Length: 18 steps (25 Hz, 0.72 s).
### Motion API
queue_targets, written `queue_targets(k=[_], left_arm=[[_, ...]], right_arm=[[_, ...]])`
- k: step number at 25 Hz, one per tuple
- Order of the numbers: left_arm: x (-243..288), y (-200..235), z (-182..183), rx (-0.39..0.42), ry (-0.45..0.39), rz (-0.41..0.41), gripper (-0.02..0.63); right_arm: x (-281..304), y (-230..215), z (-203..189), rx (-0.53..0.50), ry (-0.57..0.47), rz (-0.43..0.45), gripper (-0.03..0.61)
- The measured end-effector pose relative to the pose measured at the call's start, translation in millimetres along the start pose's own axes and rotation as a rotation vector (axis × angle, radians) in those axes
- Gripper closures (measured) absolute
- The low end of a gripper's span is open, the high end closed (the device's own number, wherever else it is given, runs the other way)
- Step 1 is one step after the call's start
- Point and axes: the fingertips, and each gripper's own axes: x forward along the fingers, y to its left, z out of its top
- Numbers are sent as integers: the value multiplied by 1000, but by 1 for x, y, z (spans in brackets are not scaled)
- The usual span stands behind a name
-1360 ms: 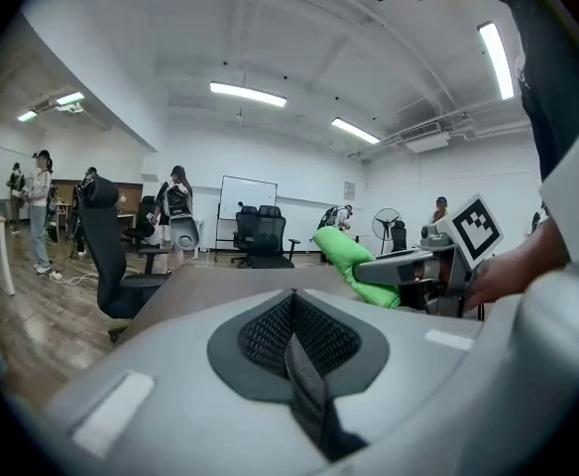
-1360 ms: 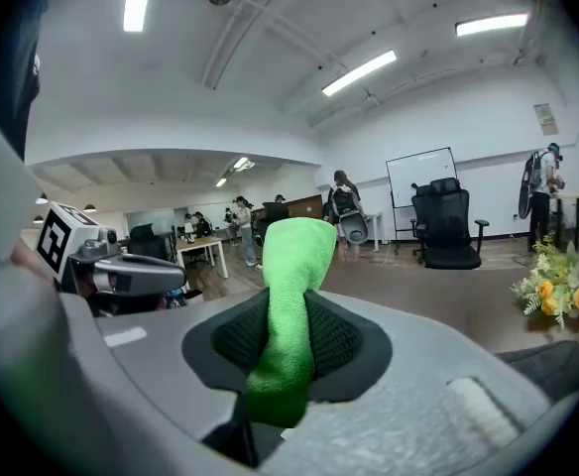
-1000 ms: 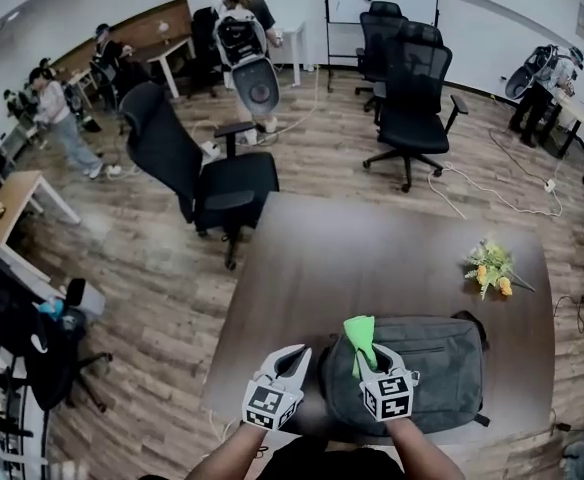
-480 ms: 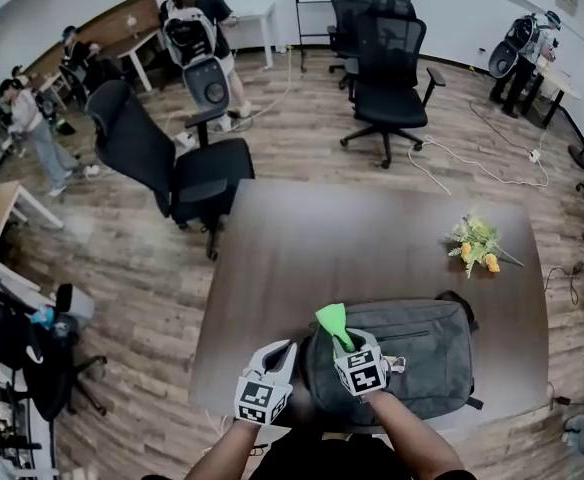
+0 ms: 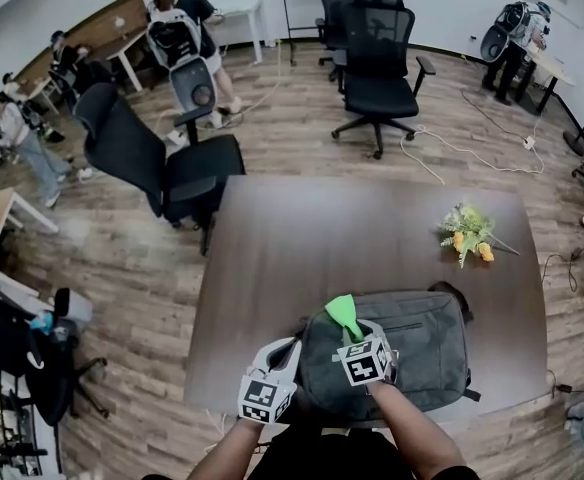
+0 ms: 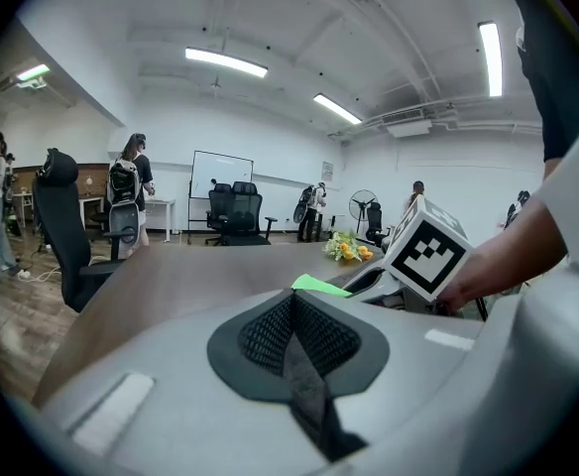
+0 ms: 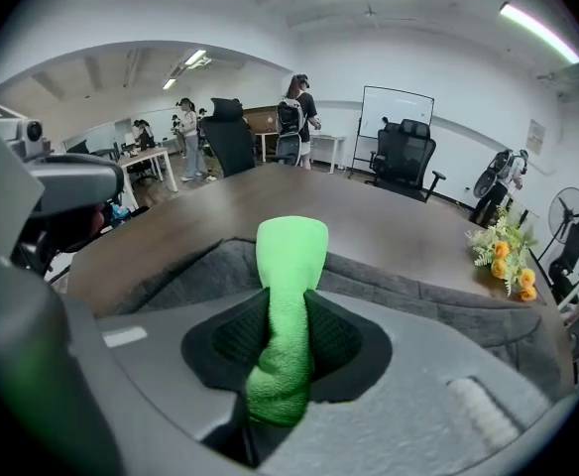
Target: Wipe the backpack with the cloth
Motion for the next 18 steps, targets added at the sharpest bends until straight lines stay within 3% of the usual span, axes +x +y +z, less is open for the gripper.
queue_targets(k=[18], left_arm=[[21, -23, -2, -11, -3, -67, 595]], right_arm=[[-28, -103, -40, 58, 119, -239, 479]])
